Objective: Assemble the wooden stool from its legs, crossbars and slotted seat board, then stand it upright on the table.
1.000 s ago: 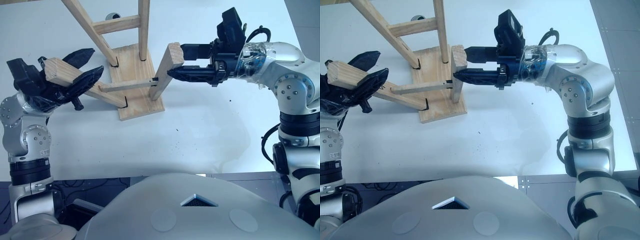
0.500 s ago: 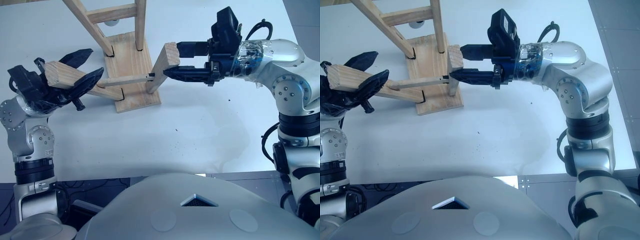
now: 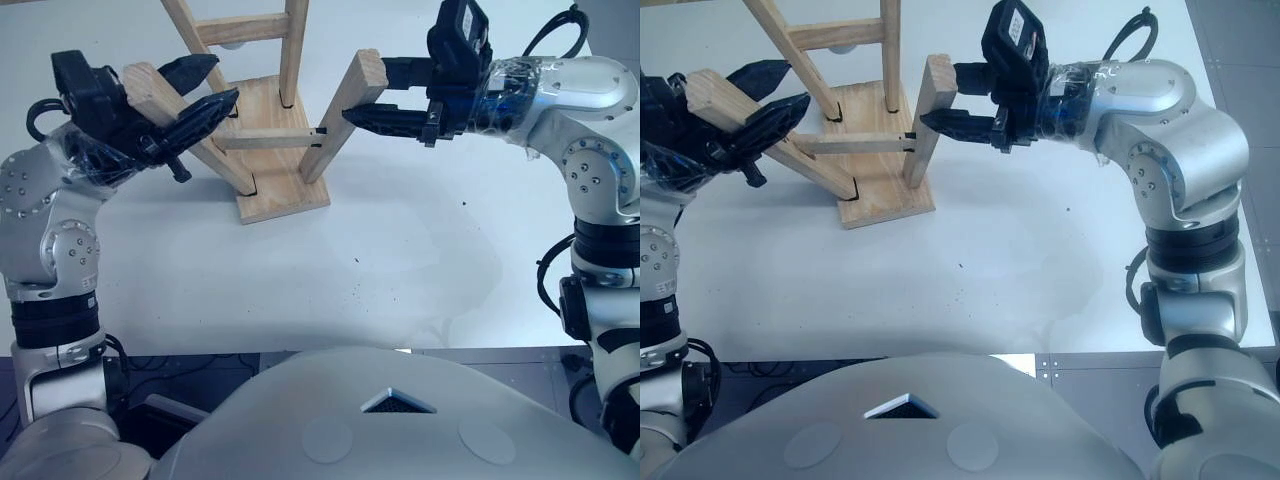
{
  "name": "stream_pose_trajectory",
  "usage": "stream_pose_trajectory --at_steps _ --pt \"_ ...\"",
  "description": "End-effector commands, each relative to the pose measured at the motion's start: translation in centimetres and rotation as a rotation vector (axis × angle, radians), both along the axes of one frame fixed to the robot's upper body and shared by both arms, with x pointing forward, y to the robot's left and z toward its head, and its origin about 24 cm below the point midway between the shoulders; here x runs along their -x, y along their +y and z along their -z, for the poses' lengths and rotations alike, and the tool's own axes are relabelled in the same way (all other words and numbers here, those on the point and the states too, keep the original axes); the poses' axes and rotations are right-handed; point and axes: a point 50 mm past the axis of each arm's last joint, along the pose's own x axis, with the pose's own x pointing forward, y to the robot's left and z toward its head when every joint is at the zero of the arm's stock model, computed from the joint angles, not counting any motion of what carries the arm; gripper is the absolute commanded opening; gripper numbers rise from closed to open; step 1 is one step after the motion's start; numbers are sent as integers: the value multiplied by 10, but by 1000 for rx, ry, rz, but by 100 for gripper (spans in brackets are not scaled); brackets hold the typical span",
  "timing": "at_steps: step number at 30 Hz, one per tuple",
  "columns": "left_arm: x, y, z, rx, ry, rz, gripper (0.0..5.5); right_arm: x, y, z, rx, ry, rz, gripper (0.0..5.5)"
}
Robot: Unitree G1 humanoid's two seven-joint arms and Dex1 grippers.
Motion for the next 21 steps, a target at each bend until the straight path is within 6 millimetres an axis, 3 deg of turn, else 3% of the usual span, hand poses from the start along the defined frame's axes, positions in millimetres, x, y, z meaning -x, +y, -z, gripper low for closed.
stream_pose_trajectory --at_steps 1,7,11,17,21 --pt "-10 11 39 -297 138 -207 163 25 28 29 79 165 -206 214" --pt "-14 46 71 -461 181 -343 163 17 20 16 82 88 -144 214" --pt "-13 53 72 -418 155 -319 163 16 19 -2 66 23 -140 213" --pt "-31 46 60 -269 172 -342 163 26 30 0 65 33 -219 213" --pt "-35 49 50 -222 169 -397 242 27 31 1 66 43 -220 213"
